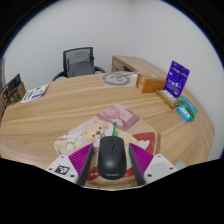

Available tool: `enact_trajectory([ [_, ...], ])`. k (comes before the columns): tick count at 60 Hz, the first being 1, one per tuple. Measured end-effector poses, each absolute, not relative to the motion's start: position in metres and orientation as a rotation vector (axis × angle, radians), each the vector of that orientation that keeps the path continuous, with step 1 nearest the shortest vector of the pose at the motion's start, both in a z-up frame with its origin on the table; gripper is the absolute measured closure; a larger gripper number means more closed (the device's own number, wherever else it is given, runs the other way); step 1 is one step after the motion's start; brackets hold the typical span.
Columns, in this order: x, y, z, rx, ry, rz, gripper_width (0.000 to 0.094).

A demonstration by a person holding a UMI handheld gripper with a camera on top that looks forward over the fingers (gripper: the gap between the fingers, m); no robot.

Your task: Arrange mouse

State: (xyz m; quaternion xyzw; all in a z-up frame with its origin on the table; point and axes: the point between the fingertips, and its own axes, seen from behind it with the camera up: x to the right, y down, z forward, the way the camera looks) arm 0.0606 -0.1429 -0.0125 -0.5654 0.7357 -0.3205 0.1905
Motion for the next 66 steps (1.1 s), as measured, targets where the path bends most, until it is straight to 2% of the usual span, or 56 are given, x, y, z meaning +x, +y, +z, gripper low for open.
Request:
enact_trajectory([
  [1, 0.061, -0.142, -0.009, -1.585, 2.062, -0.898, 0.0081],
  [2, 0.061, -0.141, -0.004, -1.578, 2.057, -0.901, 0.0055],
  [4, 0.059, -0.143, 0.009, -1.56, 2.051, -0.919, 0.0103],
  [8, 0.048, -0.139, 0.043, -1.548, 2.024, -0.948, 0.0058],
  [22, -0.043, -0.07, 0.183, -1.545, 1.885, -0.953, 0.0067],
  [31, -0.113, -0.023, 0.233, -1.59, 1.808, -0.975, 0.0065],
  [46, -0.214, 0.044, 0.236, -1.669, 1.804, -0.912, 0.0068],
  [66, -0.249, 0.082, 0.225, -1.691, 1.805, -0.872, 0.0068],
])
